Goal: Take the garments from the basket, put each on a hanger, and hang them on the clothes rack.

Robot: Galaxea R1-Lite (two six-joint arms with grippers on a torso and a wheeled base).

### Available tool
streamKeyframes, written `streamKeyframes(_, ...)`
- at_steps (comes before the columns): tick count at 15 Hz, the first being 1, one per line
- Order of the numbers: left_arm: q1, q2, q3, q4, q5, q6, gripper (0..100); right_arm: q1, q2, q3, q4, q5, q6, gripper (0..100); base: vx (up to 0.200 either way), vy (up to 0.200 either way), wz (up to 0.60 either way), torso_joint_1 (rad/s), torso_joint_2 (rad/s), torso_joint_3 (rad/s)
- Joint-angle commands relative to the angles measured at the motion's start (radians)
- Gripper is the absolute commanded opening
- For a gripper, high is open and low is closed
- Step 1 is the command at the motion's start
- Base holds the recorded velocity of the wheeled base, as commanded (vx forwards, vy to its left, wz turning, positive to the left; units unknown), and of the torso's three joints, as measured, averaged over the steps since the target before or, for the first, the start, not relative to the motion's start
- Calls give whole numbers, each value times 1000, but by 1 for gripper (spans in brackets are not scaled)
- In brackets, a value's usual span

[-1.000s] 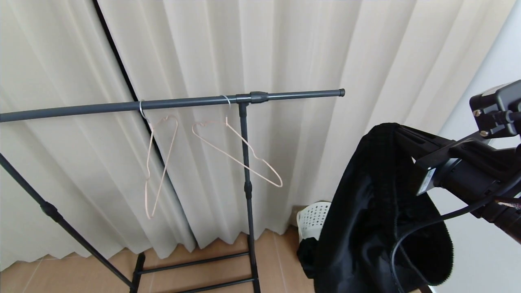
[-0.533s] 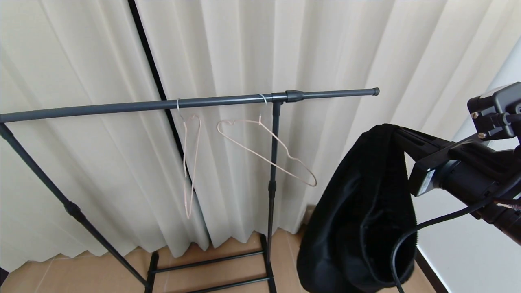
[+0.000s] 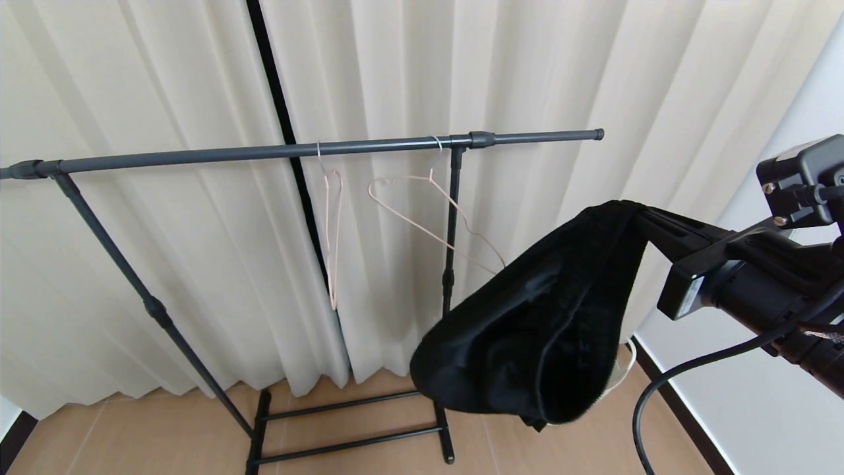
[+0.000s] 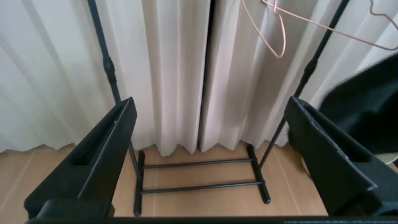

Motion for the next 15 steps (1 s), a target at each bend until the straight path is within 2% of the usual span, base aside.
streamKeyframes(1,0,0,0,0,1,1,100,1,4,-1,-1,-1,0,0,0,0,600,-22,-7,2)
streamKeyframes(2,0,0,0,0,1,1,100,1,4,-1,-1,-1,0,0,0,0,600,2,2,7)
streamKeyframes(6,-1,3,0,2,-4,12,100,1,-3,7,-1,-2,-5,0,0,0,0,0,0,0)
streamKeyframes(8,-1,8,0,29,-61,50,100,1,-21,22,-1,-7,-28,0,0,0,0,0,0,0)
streamKeyframes(10,19,130,-21,83,-56,50,100,8,-55,19,28,-32,-37,0,0,0,0,0,0,0)
streamKeyframes(11,49,227,-29,100,-58,48,100,18,-59,-14,105,-50,-34,0,0,0,0,0,0,0)
streamKeyframes(13,31,354,-35,92,-90,47,100,42,-76,-79,311,-53,29,0,0,0,0,0,0,0)
streamKeyframes(14,26,492,-103,95,-136,28,100,102,-44,-243,585,-53,182,0,0,0,0,0,0,0)
streamKeyframes(15,25,563,-137,95,-165,25,100,119,-1,-349,725,-52,253,0,0,0,0,0,0,0)
